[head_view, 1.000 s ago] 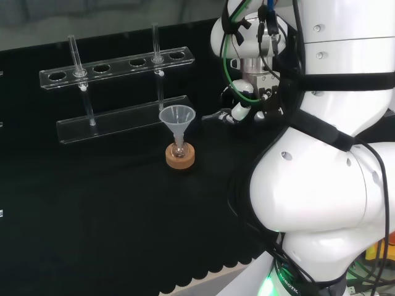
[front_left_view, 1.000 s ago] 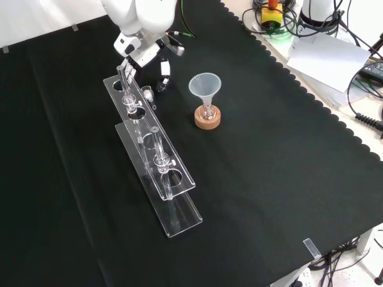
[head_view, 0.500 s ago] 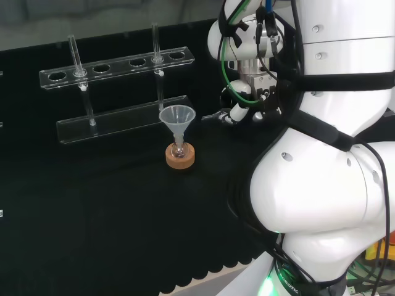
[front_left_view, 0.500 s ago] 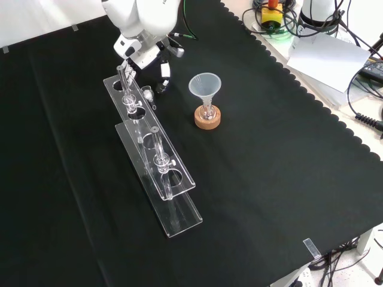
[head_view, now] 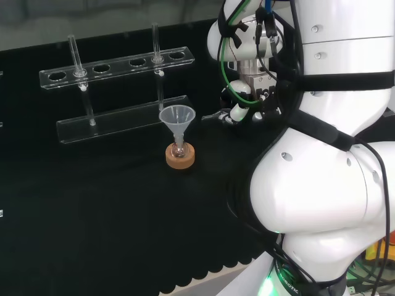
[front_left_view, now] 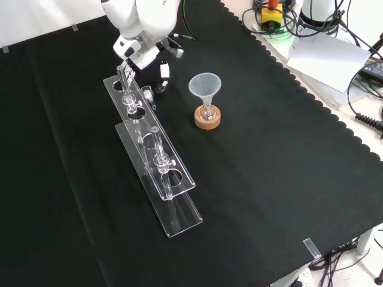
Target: Pick up the weighing funnel.
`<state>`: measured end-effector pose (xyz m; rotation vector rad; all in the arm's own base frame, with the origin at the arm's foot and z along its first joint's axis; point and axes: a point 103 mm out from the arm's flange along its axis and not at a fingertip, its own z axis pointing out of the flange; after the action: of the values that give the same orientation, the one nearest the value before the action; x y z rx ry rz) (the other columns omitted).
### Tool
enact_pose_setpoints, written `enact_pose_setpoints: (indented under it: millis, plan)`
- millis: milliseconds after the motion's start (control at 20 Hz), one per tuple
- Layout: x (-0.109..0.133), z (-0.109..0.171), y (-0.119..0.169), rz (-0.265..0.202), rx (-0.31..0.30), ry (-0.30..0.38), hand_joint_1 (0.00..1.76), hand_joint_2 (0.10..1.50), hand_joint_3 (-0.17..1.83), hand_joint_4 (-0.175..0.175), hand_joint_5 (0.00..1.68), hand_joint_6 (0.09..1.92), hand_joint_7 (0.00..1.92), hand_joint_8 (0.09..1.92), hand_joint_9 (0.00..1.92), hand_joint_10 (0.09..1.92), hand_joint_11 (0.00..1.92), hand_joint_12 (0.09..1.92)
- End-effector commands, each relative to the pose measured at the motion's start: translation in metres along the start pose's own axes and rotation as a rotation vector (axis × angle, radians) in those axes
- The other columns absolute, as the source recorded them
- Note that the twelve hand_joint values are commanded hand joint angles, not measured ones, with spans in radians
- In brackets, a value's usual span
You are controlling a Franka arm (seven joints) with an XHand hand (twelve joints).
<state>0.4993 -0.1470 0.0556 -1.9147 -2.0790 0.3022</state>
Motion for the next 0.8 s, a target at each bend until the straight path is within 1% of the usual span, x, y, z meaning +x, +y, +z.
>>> enact_pose_setpoints:
  millis: [50, 400, 800]
  plan:
    - [-0.0007, 0.0017, 0.0010, -0.004, -0.002, 0.002, 0.94, 0.60, 0.67, -0.022, 0.59, 0.79, 0.35, 0.70, 0.60, 0.58, 0.28, 1.38]
    - [-0.0008, 0.0024, 0.0019, 0.000, 0.002, 0.005, 0.94, 0.60, 0.68, -0.021, 0.59, 0.85, 0.34, 0.70, 0.60, 0.59, 0.28, 1.38]
    - [-0.0020, 0.0053, 0.0056, -0.001, 0.011, 0.002, 0.94, 0.60, 0.68, -0.021, 0.59, 0.87, 0.34, 0.70, 0.60, 0.59, 0.28, 1.38]
